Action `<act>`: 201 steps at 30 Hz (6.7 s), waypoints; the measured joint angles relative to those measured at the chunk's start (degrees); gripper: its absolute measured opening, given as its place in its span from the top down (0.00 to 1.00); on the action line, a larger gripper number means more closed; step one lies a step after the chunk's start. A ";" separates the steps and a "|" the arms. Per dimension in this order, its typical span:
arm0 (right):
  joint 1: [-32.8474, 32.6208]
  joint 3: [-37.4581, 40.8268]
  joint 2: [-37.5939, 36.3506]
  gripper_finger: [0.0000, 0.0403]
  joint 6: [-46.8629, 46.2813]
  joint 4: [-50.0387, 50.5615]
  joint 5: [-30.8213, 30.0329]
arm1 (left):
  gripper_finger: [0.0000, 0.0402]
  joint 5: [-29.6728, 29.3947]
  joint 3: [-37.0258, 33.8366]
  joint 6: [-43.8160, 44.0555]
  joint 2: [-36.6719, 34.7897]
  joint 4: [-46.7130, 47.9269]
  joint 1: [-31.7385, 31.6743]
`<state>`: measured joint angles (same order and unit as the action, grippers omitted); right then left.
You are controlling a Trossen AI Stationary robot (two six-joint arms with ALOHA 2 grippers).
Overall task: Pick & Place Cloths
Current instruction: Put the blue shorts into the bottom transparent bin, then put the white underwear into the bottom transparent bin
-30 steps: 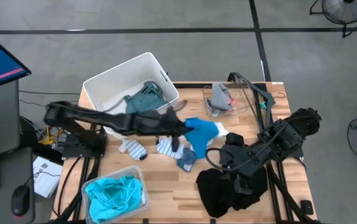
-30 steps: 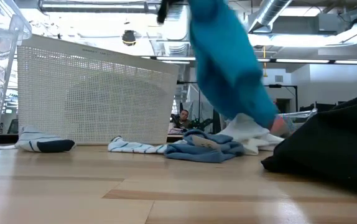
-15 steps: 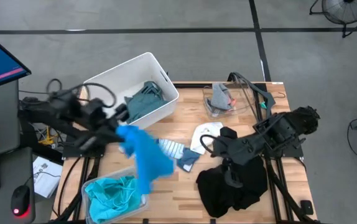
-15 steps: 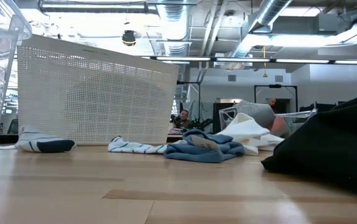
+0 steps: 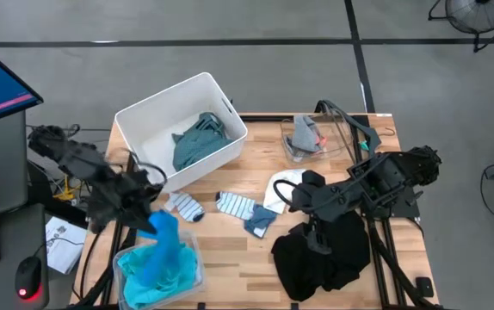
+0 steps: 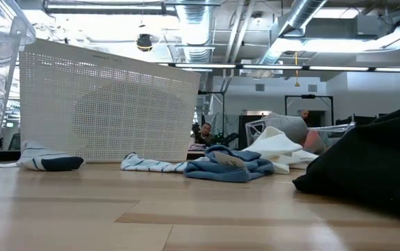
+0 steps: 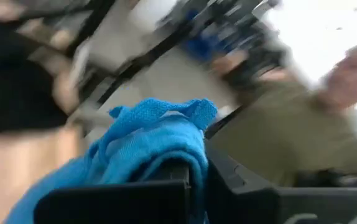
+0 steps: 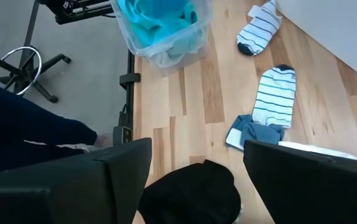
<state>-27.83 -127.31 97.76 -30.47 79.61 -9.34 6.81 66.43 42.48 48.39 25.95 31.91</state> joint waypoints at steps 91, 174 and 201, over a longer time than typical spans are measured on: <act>14.75 0.02 0.81 0.38 16.97 7.19 -0.37 | 0.57 13.60 -14.75 46.34 13.05 4.24 16.56; 13.35 2.14 4.53 0.38 0.66 8.23 -9.98 | 0.70 -57.36 -14.78 -6.83 -2.07 -19.03 27.16; 33.16 45.90 5.29 0.38 -2.85 -9.86 -3.97 | 0.48 -53.80 -14.64 -64.79 1.28 -74.46 21.85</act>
<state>5.32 -81.41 103.04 -33.32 69.75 -13.31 -46.98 51.79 -22.31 49.67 -48.51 53.76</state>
